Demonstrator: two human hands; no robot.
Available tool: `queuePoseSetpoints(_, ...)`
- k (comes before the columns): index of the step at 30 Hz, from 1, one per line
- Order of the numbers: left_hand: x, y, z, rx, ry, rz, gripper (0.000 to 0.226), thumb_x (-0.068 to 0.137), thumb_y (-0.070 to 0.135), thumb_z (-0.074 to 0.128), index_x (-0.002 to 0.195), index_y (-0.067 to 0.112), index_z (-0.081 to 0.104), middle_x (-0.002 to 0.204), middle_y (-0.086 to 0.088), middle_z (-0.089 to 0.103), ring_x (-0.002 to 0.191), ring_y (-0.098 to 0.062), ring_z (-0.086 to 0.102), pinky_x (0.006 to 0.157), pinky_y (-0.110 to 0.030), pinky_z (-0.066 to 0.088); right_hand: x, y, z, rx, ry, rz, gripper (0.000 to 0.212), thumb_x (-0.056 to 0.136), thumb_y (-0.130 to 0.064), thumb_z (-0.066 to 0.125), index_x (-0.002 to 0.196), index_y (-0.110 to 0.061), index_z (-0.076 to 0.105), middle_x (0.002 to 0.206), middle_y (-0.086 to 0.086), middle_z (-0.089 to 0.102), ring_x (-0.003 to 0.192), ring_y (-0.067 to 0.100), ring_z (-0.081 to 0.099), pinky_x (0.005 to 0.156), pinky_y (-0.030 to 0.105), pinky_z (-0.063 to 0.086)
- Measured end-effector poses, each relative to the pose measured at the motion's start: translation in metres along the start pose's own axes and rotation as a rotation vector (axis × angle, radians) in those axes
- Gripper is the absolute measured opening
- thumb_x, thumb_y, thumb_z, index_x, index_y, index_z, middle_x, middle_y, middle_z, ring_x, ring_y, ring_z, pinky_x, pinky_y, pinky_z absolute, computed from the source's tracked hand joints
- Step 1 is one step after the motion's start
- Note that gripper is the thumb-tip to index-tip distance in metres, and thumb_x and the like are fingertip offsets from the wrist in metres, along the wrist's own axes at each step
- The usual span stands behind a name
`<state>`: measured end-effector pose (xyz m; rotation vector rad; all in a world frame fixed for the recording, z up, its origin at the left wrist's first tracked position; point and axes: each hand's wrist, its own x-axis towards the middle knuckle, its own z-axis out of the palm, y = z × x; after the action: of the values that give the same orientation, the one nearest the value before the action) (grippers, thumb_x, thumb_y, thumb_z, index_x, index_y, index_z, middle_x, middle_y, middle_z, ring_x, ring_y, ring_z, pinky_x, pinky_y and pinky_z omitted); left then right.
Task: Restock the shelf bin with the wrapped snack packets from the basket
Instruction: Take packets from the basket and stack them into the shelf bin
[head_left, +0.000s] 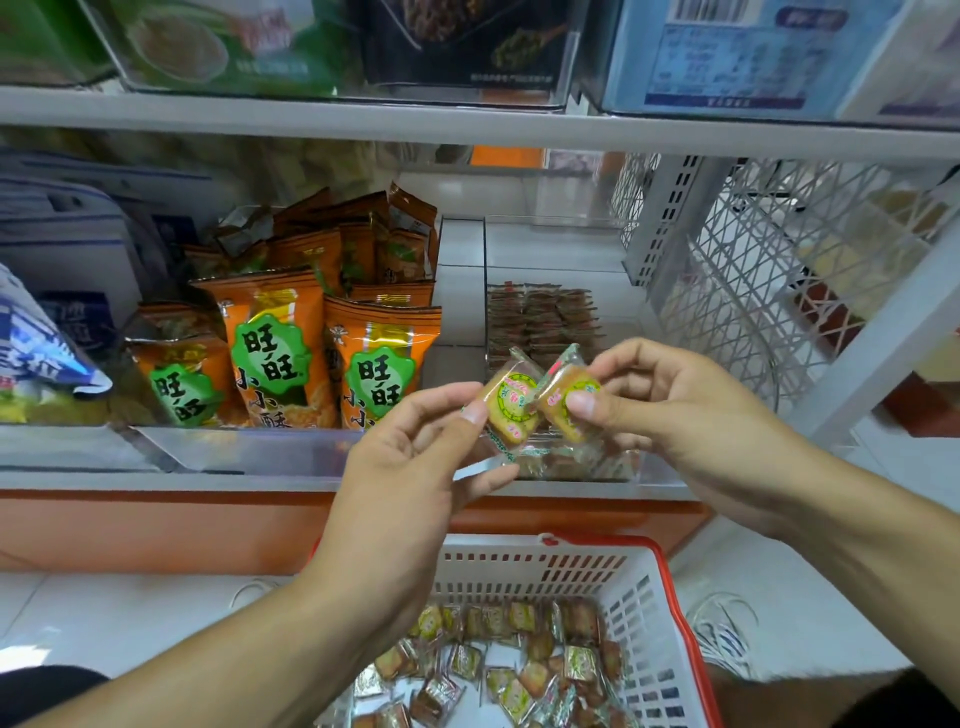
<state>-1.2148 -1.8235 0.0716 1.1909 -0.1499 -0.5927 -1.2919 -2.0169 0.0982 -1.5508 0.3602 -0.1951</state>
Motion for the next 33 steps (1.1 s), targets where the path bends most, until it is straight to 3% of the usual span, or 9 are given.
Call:
queuePoseSetpoints(3, 0.003, -0.002, -0.001, 0.012, 0.003, -0.002, 0.022, 0.084, 0.028, 0.070, 0.101, 0.015, 0.077, 0.097, -0.009, 0.077, 0.084, -0.011, 0.071, 0.070, -0.026, 0.061, 0.001, 0.001, 0.000, 0.007, -0.014, 0.025, 0.049, 0.061, -0.015, 0.082, 0.106, -0.009, 0.063, 0.087, 0.012, 0.068, 0.073, 0.018, 0.066, 0.066, 0.027, 0.054)
queuePoseSetpoints(8, 0.005, -0.007, -0.003, 0.275, -0.114, 0.031, 0.021, 0.082, 0.042, 0.069, 0.097, 0.033, 0.079, 0.098, 0.005, 0.079, 0.090, -0.006, 0.073, 0.069, -0.023, 0.059, -0.003, -0.008, -0.003, -0.498, -0.102, -0.152, 0.066, 0.059, -0.033, 0.086, 0.122, -0.034, 0.068, 0.101, -0.006, 0.068, 0.082, 0.006, 0.062, 0.082, 0.031, 0.057)
queuePoseSetpoints(13, 0.012, -0.008, 0.004, 0.238, -0.111, 0.069, 0.027, 0.080, 0.038, 0.074, 0.103, 0.024, 0.074, 0.094, -0.001, 0.079, 0.088, -0.015, 0.076, 0.072, -0.024, 0.060, 0.001, -0.009, -0.008, -0.728, -0.282, -0.181, 0.058, 0.075, -0.040, 0.080, 0.131, -0.036, 0.064, 0.108, -0.015, 0.069, 0.099, 0.002, 0.065, 0.091, 0.018, 0.049)
queuePoseSetpoints(15, 0.019, -0.007, 0.006, 0.299, -0.044, 0.207, 0.025, 0.086, 0.029, 0.076, 0.109, 0.024, 0.069, 0.099, 0.004, 0.077, 0.094, -0.011, 0.075, 0.077, -0.022, 0.059, 0.013, -0.012, -0.019, -0.611, -0.153, -0.154, 0.050, 0.079, -0.035, 0.079, 0.127, -0.037, 0.065, 0.112, -0.018, 0.073, 0.102, -0.001, 0.067, 0.092, 0.017, 0.052)
queuePoseSetpoints(18, 0.030, -0.009, 0.011, 0.605, 0.019, 0.475, 0.032, 0.090, 0.026, 0.076, 0.117, 0.034, 0.061, 0.121, 0.016, 0.065, 0.118, -0.001, 0.060, 0.100, -0.022, 0.048, 0.051, -0.004, -0.045, -0.454, 0.246, -0.091, 0.031, 0.083, -0.014, 0.080, 0.111, -0.021, 0.067, 0.094, -0.010, 0.076, 0.088, 0.005, 0.070, 0.074, 0.018, 0.055)
queuePoseSetpoints(21, 0.042, -0.013, 0.017, 0.915, 0.005, 0.547, 0.052, 0.088, 0.032, 0.075, 0.132, 0.039, 0.049, 0.151, 0.013, 0.038, 0.142, -0.001, 0.032, 0.118, -0.025, 0.025, 0.091, 0.017, -0.063, -0.593, 0.436, 0.030, 0.031, 0.087, -0.016, 0.074, 0.113, -0.007, 0.059, 0.100, 0.004, 0.070, 0.096, 0.019, 0.066, 0.081, 0.033, 0.055)
queuePoseSetpoints(25, 0.057, -0.023, 0.025, 1.146, -0.063, 0.467, 0.078, 0.088, 0.043, 0.072, 0.151, 0.039, 0.026, 0.167, 0.015, 0.003, 0.154, -0.008, 0.006, 0.115, -0.027, 0.009, 0.130, 0.039, -0.071, -0.702, 0.471, 0.113, 0.048, 0.094, -0.016, 0.064, 0.133, -0.003, 0.039, 0.124, 0.015, 0.059, 0.108, 0.030, 0.061, 0.074, 0.035, 0.050)
queuePoseSetpoints(29, 0.063, -0.030, 0.029, 1.186, -0.110, 0.429, 0.086, 0.089, 0.050, 0.069, 0.154, 0.043, 0.012, 0.163, 0.024, -0.006, 0.155, -0.016, 0.013, 0.118, -0.034, 0.027, 0.169, 0.051, -0.082, -0.858, 0.491, 0.163, 0.066, 0.099, -0.017, 0.056, 0.149, 0.007, 0.019, 0.139, 0.025, 0.050, 0.124, 0.038, 0.054, 0.088, 0.037, 0.047)
queuePoseSetpoints(33, 0.060, -0.030, 0.026, 1.209, -0.130, 0.405, 0.089, 0.089, 0.054, 0.067, 0.154, 0.045, 0.007, 0.164, 0.026, -0.011, 0.152, -0.018, 0.026, 0.114, -0.038, 0.037, 0.196, 0.061, -0.090, -0.877, 0.457, 0.229, 0.044, 0.097, -0.013, 0.058, 0.136, 0.003, 0.044, 0.130, 0.025, 0.057, 0.117, 0.037, 0.058, 0.087, 0.036, 0.048)
